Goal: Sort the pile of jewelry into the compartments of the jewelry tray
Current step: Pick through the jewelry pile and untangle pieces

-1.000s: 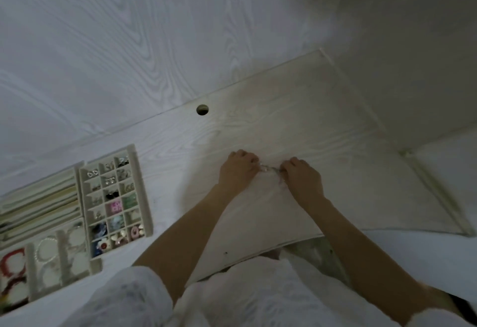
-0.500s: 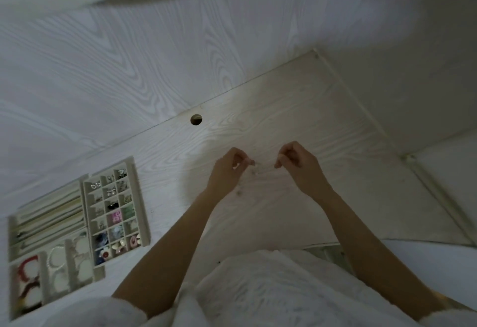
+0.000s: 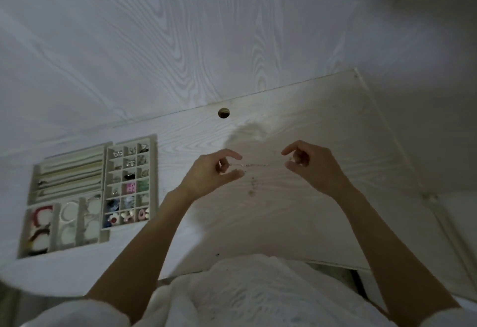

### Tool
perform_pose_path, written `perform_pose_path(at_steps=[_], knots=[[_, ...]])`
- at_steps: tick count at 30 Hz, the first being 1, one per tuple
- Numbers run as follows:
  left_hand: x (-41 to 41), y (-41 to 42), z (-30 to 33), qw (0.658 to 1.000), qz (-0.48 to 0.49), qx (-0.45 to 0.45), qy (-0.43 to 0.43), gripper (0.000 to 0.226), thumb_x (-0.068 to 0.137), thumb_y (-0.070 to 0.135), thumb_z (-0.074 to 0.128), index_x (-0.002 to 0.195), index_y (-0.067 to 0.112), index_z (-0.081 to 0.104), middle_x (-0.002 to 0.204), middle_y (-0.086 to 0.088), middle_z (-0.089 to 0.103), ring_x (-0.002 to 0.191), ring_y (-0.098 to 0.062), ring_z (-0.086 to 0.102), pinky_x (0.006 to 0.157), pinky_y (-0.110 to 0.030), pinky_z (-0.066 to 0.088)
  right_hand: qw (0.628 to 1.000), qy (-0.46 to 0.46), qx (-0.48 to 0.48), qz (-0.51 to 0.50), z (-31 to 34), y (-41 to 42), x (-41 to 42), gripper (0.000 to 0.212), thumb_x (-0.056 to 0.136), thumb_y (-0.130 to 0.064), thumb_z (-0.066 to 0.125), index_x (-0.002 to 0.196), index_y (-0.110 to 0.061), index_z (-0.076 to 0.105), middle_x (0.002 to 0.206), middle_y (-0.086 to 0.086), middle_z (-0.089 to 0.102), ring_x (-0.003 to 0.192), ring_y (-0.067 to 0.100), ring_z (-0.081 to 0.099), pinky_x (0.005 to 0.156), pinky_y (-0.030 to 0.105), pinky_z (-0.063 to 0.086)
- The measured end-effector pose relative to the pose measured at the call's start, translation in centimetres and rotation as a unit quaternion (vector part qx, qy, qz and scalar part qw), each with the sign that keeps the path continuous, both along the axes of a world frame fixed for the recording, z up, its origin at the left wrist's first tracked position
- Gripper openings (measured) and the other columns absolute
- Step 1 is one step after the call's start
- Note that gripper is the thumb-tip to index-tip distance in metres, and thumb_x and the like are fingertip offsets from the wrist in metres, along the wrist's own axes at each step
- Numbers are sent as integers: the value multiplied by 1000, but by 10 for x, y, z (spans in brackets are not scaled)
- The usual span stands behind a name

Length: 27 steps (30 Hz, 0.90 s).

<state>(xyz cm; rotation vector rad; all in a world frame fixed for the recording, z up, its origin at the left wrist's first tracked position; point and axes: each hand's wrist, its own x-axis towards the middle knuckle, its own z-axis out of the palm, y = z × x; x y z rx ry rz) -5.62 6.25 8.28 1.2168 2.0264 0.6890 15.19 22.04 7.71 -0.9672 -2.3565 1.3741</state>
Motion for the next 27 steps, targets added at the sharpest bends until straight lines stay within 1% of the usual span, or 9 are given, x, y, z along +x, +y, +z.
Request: perform_pose_path(at_steps=[4,7,10,12,14,17,21,24,27], knots=[[-19,-37,2,993,-49,-36,99,47,71,73,58,97,36,70,77,15,55,63,0,49,61,-20,36,982,-7,131,138,12,-18,-36,7,81,-13,69,81,-19,65,65,-7,47,58,5,42,58,20,31],[-34,-74,2,998,18,9,52,34,81,56,60,94,28,74,76,14,59,63,-4,52,61,-20,39,954,-23,219,204,21,-33,-66,5,84,-16,65,80,-19,62,70,-8,49,65,8,43,61,19,30],[-43,-111,19,992,97,37,-66,17,90,24,62,104,22,72,71,17,68,59,1,56,54,-10,39,949,-15,206,240,27,-52,-95,7,84,-14,65,80,-19,63,76,-14,48,68,2,46,61,11,32],[-55,-144,28,983,133,70,-101,17,90,24,61,102,24,72,68,13,69,58,-4,59,54,-14,41,943,-9,194,271,31,-69,-121,8,83,-15,68,82,-21,63,80,-18,46,66,3,48,62,11,33],[-70,-180,35,971,168,106,-130,15,90,26,60,94,33,72,68,5,69,64,-15,62,63,-21,47,934,-16,188,303,38,-88,-145,10,83,-22,68,90,-25,61,86,-19,46,67,5,48,63,12,35],[-102,-239,41,951,221,139,-165,19,91,24,55,96,22,72,65,0,65,71,-11,64,73,-18,47,926,-23,183,328,50,-121,-185,15,86,-27,66,99,-26,59,87,-17,51,71,6,49,63,12,36],[-144,-298,32,935,258,160,-183,25,98,13,45,92,17,69,66,-2,65,78,-9,66,91,-24,47,903,-31,215,370,56,-174,-241,17,93,-26,56,103,-19,67,85,-14,55,68,5,47,63,11,33],[-180,-327,11,933,279,155,-167,21,99,12,44,104,16,64,69,0,70,74,-8,67,79,-18,48,883,-81,230,400,41,-210,-281,29,98,-29,45,104,-14,69,95,-2,65,83,12,51,69,22,36],[-227,-354,-8,942,279,128,-138,16,97,20,48,94,13,61,78,-3,73,78,-16,69,80,-30,51,916,-80,174,352,19,-237,-319,19,94,-20,55,100,-15,72,97,0,70,85,13,61,72,19,44]])
